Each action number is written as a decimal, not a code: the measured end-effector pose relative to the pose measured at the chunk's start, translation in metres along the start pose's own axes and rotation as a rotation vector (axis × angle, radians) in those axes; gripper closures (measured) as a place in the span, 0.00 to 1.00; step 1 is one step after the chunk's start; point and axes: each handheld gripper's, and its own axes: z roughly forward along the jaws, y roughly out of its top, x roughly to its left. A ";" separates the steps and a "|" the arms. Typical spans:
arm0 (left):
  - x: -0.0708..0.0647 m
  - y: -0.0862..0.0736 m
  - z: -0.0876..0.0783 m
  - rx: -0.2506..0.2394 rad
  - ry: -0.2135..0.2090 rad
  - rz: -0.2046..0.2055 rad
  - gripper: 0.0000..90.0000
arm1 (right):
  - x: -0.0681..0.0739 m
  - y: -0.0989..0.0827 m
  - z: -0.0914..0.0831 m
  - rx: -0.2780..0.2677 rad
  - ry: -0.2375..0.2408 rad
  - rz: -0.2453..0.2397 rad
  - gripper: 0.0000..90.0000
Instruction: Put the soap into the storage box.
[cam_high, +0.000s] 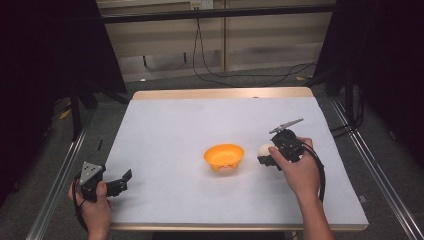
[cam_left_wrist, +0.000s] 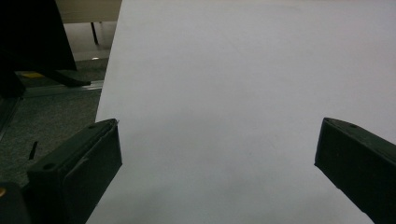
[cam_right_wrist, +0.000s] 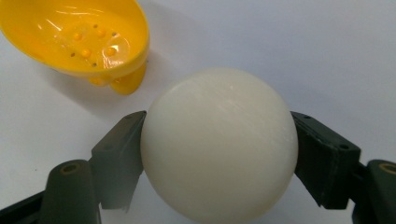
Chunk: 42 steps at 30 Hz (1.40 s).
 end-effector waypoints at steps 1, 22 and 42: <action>0.000 0.000 0.000 0.000 0.002 0.001 0.00 | 0.001 0.003 0.000 -0.005 0.002 -0.001 0.27; 0.000 0.000 0.000 -0.001 -0.007 -0.002 0.00 | 0.019 0.026 0.001 -0.013 0.026 -0.039 0.27; 0.001 0.000 0.000 0.000 -0.006 -0.003 0.00 | 0.041 0.044 0.012 -0.017 0.059 -0.066 0.27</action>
